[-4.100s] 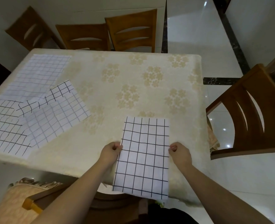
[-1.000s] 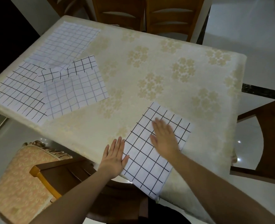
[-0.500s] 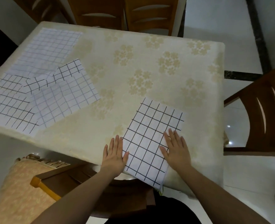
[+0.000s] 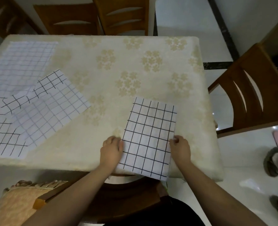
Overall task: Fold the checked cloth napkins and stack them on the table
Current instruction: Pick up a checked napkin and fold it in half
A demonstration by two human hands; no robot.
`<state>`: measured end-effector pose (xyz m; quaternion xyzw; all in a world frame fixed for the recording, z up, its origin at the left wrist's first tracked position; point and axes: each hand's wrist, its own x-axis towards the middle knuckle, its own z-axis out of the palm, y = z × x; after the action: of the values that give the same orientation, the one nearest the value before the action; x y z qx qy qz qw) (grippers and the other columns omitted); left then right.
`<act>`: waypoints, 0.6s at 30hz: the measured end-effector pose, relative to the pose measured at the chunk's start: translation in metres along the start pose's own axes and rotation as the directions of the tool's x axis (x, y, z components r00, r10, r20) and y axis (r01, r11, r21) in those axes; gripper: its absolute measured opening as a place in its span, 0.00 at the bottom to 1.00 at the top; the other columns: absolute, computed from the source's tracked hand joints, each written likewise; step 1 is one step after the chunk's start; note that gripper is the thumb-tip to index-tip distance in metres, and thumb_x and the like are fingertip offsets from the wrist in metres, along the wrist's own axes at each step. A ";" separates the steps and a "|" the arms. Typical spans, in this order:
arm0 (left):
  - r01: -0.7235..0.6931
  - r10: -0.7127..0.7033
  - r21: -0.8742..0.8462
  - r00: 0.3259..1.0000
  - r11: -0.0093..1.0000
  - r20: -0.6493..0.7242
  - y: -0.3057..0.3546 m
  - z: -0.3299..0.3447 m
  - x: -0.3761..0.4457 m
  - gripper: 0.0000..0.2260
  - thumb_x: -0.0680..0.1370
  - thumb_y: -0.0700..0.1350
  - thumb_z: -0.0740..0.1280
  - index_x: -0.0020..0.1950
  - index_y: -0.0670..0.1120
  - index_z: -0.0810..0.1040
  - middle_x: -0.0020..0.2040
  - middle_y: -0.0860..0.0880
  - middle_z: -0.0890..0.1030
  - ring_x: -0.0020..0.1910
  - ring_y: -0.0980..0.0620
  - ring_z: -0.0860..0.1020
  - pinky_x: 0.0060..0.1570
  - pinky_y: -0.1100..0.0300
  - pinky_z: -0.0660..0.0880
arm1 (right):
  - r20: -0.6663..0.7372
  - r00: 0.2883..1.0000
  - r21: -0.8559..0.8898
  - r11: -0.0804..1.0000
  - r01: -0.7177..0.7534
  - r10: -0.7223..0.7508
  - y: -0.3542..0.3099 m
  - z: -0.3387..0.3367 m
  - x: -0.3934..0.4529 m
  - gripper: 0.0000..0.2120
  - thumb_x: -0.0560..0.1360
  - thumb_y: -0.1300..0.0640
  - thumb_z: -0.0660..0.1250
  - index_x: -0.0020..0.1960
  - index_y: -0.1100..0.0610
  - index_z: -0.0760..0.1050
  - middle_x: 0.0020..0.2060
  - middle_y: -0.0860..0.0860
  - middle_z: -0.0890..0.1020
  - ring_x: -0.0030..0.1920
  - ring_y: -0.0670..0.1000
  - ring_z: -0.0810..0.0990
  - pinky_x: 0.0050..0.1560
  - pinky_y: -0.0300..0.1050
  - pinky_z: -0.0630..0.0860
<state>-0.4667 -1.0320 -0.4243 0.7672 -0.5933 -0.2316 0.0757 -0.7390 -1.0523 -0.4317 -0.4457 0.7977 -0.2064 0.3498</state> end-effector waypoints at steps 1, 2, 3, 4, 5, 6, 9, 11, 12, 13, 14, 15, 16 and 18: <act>0.010 -0.009 -0.046 1.000 0.999 0.028 -0.001 -0.003 0.010 0.15 0.82 0.51 0.59 0.62 0.47 0.79 0.63 0.45 0.76 0.61 0.42 0.73 0.59 0.51 0.70 | 0.006 0.997 0.060 0.995 -0.076 0.076 -0.001 0.000 -0.001 0.17 0.80 0.55 0.62 0.67 0.60 0.73 0.52 0.55 0.81 0.46 0.53 0.78 0.46 0.43 0.73; 0.011 -0.004 -0.101 0.998 0.995 0.065 -0.001 -0.005 0.021 0.15 0.81 0.51 0.60 0.59 0.45 0.81 0.59 0.43 0.78 0.58 0.42 0.75 0.58 0.51 0.72 | 0.012 0.987 0.129 0.979 -0.160 0.160 -0.004 0.000 0.000 0.17 0.80 0.56 0.62 0.66 0.60 0.73 0.51 0.57 0.82 0.46 0.54 0.78 0.43 0.42 0.72; 0.010 0.005 -0.164 0.995 0.986 0.096 0.002 -0.009 0.030 0.16 0.80 0.52 0.60 0.54 0.43 0.81 0.54 0.42 0.80 0.54 0.42 0.77 0.55 0.52 0.73 | 0.019 0.971 0.191 0.953 -0.236 0.237 -0.005 -0.001 0.001 0.16 0.80 0.57 0.62 0.66 0.60 0.73 0.52 0.58 0.82 0.46 0.55 0.79 0.41 0.42 0.72; 0.002 0.024 -0.229 0.993 0.974 0.114 0.008 -0.013 0.038 0.17 0.79 0.52 0.59 0.50 0.41 0.81 0.50 0.42 0.81 0.50 0.43 0.79 0.50 0.54 0.73 | 0.029 0.955 0.236 0.926 -0.293 0.295 -0.007 -0.002 0.003 0.16 0.80 0.57 0.62 0.66 0.60 0.74 0.52 0.59 0.83 0.47 0.56 0.80 0.39 0.42 0.72; 0.023 0.019 -0.287 0.990 0.958 0.142 0.015 -0.018 0.044 0.16 0.80 0.51 0.60 0.48 0.41 0.81 0.48 0.46 0.82 0.48 0.46 0.78 0.48 0.58 0.72 | 0.035 0.943 0.253 0.910 -0.329 0.331 -0.008 -0.002 0.005 0.16 0.79 0.57 0.62 0.65 0.60 0.74 0.51 0.59 0.83 0.46 0.56 0.81 0.37 0.42 0.72; 0.064 -0.004 -0.331 0.984 0.941 0.178 0.021 -0.022 0.049 0.13 0.81 0.48 0.61 0.50 0.42 0.81 0.49 0.49 0.81 0.49 0.49 0.77 0.48 0.61 0.69 | 0.037 0.937 0.256 0.903 -0.345 0.348 -0.008 -0.002 0.007 0.15 0.79 0.56 0.62 0.64 0.60 0.75 0.51 0.59 0.83 0.46 0.57 0.81 0.37 0.41 0.72; 0.181 -0.105 -0.306 0.963 0.935 0.249 0.026 -0.020 0.068 0.10 0.81 0.44 0.63 0.55 0.41 0.81 0.51 0.46 0.82 0.52 0.45 0.79 0.47 0.62 0.69 | 0.034 0.934 0.229 0.907 -0.354 0.356 -0.005 0.001 0.012 0.15 0.78 0.53 0.65 0.59 0.61 0.79 0.48 0.58 0.84 0.47 0.57 0.82 0.44 0.45 0.78; 0.238 -0.159 -0.284 0.948 0.929 0.275 0.027 -0.017 0.076 0.10 0.79 0.45 0.66 0.52 0.41 0.83 0.48 0.44 0.83 0.49 0.44 0.80 0.46 0.59 0.72 | 0.035 0.939 0.222 0.913 -0.342 0.343 -0.007 0.001 0.012 0.14 0.78 0.52 0.66 0.53 0.62 0.82 0.45 0.57 0.85 0.46 0.58 0.83 0.49 0.47 0.79; 0.263 -0.179 -0.291 0.942 0.920 0.284 0.027 -0.016 0.080 0.09 0.79 0.46 0.67 0.50 0.42 0.83 0.46 0.44 0.83 0.47 0.44 0.80 0.47 0.58 0.74 | 0.037 0.940 0.223 0.914 -0.339 0.340 -0.008 0.002 0.012 0.13 0.77 0.52 0.67 0.50 0.62 0.83 0.42 0.57 0.85 0.45 0.58 0.84 0.49 0.48 0.79; 0.286 -0.194 -0.312 0.936 0.906 0.293 0.027 -0.015 0.083 0.08 0.78 0.47 0.69 0.48 0.43 0.83 0.42 0.45 0.83 0.44 0.45 0.80 0.47 0.57 0.74 | 0.041 0.939 0.227 0.912 -0.341 0.341 -0.010 0.001 0.010 0.13 0.77 0.52 0.68 0.49 0.61 0.84 0.40 0.57 0.85 0.44 0.58 0.84 0.49 0.47 0.79; 0.303 -0.203 -0.338 0.932 0.891 0.300 0.027 -0.014 0.084 0.08 0.77 0.48 0.70 0.45 0.44 0.82 0.39 0.47 0.81 0.41 0.46 0.78 0.46 0.57 0.74 | 0.045 0.936 0.232 0.908 -0.349 0.348 -0.011 0.000 0.010 0.13 0.77 0.52 0.68 0.48 0.62 0.84 0.36 0.57 0.84 0.43 0.58 0.83 0.47 0.46 0.79; 0.318 -0.213 -0.356 0.928 0.879 0.305 0.028 -0.014 0.084 0.07 0.77 0.48 0.71 0.43 0.45 0.82 0.36 0.49 0.80 0.38 0.48 0.77 0.44 0.58 0.74 | 0.049 0.933 0.233 0.904 -0.358 0.357 -0.012 -0.001 0.009 0.13 0.77 0.52 0.68 0.48 0.62 0.84 0.34 0.56 0.82 0.41 0.58 0.83 0.46 0.45 0.78; 0.328 -0.218 -0.370 0.926 0.869 0.308 0.028 -0.014 0.084 0.06 0.76 0.47 0.71 0.42 0.46 0.81 0.35 0.50 0.79 0.37 0.49 0.76 0.42 0.59 0.73 | 0.053 0.930 0.232 0.902 -0.365 0.362 -0.012 -0.001 0.008 0.13 0.76 0.52 0.68 0.48 0.62 0.84 0.34 0.55 0.82 0.41 0.57 0.83 0.46 0.44 0.78; 0.331 -0.220 -0.376 0.925 0.865 0.308 0.026 -0.015 0.083 0.06 0.76 0.44 0.71 0.40 0.48 0.80 0.34 0.51 0.79 0.34 0.51 0.75 0.40 0.60 0.71 | 0.055 0.928 0.235 0.899 -0.371 0.368 -0.011 -0.001 0.008 0.13 0.75 0.51 0.70 0.53 0.59 0.83 0.41 0.55 0.84 0.46 0.56 0.83 0.49 0.44 0.77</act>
<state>-0.4674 -1.1200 -0.4232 0.7737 -0.4170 -0.4593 0.1286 -0.7364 -1.0646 -0.4273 -0.2415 0.8350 -0.2294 0.4379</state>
